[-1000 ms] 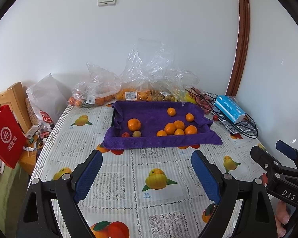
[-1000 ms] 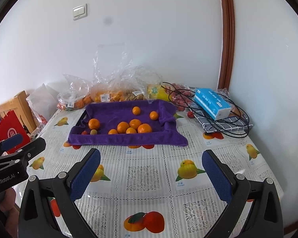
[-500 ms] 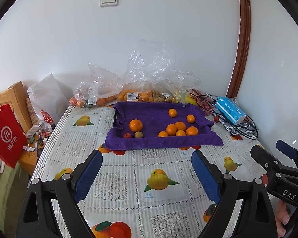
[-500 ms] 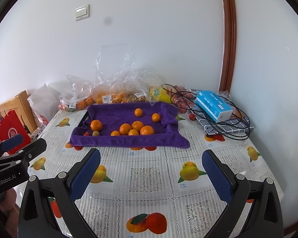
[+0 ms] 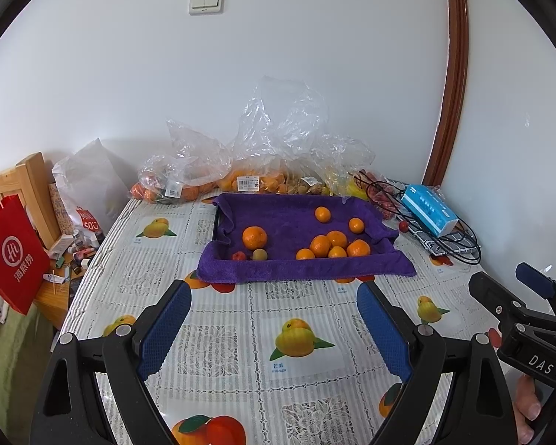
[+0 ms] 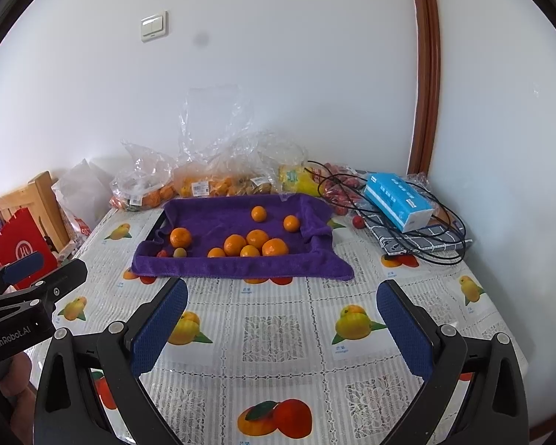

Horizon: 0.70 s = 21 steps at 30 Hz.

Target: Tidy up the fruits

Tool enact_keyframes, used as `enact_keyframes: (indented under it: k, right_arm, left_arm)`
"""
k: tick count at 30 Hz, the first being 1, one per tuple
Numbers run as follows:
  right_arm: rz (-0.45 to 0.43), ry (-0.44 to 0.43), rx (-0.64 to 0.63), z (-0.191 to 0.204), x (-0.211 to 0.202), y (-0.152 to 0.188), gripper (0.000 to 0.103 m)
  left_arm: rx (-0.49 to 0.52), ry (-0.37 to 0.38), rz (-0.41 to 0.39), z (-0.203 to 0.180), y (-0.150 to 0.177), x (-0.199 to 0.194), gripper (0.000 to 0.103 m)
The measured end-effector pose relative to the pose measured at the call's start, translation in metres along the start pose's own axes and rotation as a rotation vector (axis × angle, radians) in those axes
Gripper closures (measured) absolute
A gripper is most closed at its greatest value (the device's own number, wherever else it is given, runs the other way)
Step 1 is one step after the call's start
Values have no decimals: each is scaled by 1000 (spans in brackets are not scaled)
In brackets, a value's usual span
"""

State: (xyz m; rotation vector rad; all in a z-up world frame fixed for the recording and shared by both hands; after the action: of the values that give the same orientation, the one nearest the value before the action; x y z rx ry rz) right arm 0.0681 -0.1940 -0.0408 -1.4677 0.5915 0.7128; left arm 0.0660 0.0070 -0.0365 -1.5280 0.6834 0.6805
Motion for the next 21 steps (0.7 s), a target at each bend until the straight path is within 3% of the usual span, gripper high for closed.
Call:
enact_keyframes:
  k: [21]
  right_arm:
    - [-7,-6,-1,3,-2,-1,2]
  left_arm:
    - [-4,-1,0,1,-1,-1,12]
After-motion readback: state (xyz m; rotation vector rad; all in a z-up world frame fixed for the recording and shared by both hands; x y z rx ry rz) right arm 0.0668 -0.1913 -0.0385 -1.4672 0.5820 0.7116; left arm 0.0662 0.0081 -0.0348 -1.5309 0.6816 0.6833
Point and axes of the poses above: each gripper's, at about its wrist camera, not at the fingertips, and x roughly the way its jaws point, z to its left, y to its underside, the point moved 6 cm from there along x, roughly the way its jaws point, and after that the axes turned 15 degrees about z, right-handed, at the moved point
